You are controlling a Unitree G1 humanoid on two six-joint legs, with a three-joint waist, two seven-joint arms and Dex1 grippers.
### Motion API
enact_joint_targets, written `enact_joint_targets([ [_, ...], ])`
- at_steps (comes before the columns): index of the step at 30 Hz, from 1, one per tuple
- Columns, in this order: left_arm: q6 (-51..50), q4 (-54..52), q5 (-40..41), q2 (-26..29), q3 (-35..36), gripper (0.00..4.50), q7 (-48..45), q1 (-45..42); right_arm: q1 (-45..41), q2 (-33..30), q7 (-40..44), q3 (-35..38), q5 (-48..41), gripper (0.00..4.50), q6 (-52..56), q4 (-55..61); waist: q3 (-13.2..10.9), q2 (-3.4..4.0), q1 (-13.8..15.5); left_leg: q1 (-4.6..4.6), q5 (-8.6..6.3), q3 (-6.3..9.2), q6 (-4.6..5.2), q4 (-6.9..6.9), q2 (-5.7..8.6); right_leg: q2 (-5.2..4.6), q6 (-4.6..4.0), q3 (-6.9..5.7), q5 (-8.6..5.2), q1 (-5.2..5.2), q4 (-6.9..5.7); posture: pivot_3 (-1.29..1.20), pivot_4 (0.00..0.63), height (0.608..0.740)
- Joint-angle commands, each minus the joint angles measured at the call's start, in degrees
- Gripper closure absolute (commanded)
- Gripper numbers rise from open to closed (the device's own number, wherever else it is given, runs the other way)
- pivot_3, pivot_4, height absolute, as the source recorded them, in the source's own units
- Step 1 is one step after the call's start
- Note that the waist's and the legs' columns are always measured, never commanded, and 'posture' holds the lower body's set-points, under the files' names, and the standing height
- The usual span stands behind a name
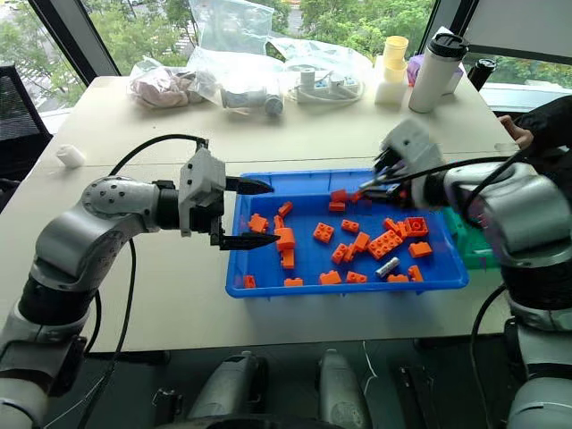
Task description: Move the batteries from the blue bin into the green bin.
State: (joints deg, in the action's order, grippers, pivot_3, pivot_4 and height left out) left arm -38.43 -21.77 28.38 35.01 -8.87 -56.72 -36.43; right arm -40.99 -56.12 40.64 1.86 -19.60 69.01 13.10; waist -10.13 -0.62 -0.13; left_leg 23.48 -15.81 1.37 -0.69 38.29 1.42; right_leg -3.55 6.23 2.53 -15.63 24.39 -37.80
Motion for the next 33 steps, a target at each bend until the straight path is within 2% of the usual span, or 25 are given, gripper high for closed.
enact_joint_targets([
  [1,0.86,1.01,1.6,-2.3,0.78,0.0,0.46,-2.12,2.91,-5.7,-2.86,6.48,4.42,2.32,-4.34,-5.66,0.0,0.0,0.12,0.0,0.0,-0.02,0.0,-0.01,0.0,0.0,0.0,0.0,0.0,0.0,0.03,0.0,0.15,0.74],
  [5,1.64,2.71,1.07,-3.85,-1.09,0.0,-0.79,-3.19,10.08,-9.33,-3.86,9.5,7.31,2.32,-8.94,-9.7,0.01,0.01,-0.44,-0.02,0.0,-0.05,0.0,-0.05,-0.04,0.06,0.0,0.04,0.0,0.0,0.04,0.0,0.15,0.74],
  [9,3.26,5.58,-0.31,-4.77,-1.98,0.0,-1.33,-4.19,15.06,-7.89,-7.62,11.21,10.25,2.32,-14.49,-14.64,0.03,0.08,-0.94,-0.11,0.0,-0.18,0.0,-0.05,-0.05,0.1,0.0,0.16,0.0,0.01,-0.07,0.0,0.15,0.74],
  [15,2.9,5.55,-0.38,-4.33,-1.49,0.0,-1.11,-3.28,16.43,-4.08,-9.97,14.74,9.29,2.32,-14.66,-16.05,0.03,0.08,-0.74,-0.12,0.0,-0.19,0.0,-0.04,-0.09,0.17,0.0,0.21,0.0,0.01,-0.08,0.0,0.15,0.74],
  [22,2.66,5.24,-0.15,-3.55,-1.0,0.0,-1.01,-2.91,16.54,-2.93,-10.42,13.99,9.92,2.32,-18.16,-19.43,0.03,0.08,-0.57,-0.11,0.01,-0.19,0.0,-0.02,-0.06,0.14,0.0,0.21,0.0,0.01,-0.08,0.0,0.15,0.74],
  [24,2.55,5.2,-0.11,-3.42,-0.96,0.0,-1.08,-3.04,16.06,-2.28,-10.7,14.27,9.56,1.27,-18.68,-20.26,0.03,0.08,-0.61,-0.11,0.01,-0.19,0.0,-0.02,-0.06,0.14,0.0,0.21,0.0,0.01,-0.08,0.0,0.15,0.74],
  [27,2.49,5.22,-0.14,-3.23,-0.88,0.0,-1.15,-3.11,15.81,-2.19,-10.59,14.07,9.54,0.06,-19.05,-20.21,0.03,0.08,-0.62,-0.11,0.0,-0.19,0.0,-0.02,-0.07,0.15,0.0,0.21,0.0,0.01,-0.08,0.0,0.15,0.74],
  [33,2.43,5.18,-0.21,-2.69,-0.72,0.0,-1.14,-2.94,14.77,-2.58,-10.41,14.59,9.18,0.06,-19.49,-19.09,0.03,0.08,-0.63,-0.11,0.01,-0.19,0.0,-0.03,-0.07,0.16,0.0,0.21,0.0,0.01,-0.08,0.0,0.15,0.74],
])
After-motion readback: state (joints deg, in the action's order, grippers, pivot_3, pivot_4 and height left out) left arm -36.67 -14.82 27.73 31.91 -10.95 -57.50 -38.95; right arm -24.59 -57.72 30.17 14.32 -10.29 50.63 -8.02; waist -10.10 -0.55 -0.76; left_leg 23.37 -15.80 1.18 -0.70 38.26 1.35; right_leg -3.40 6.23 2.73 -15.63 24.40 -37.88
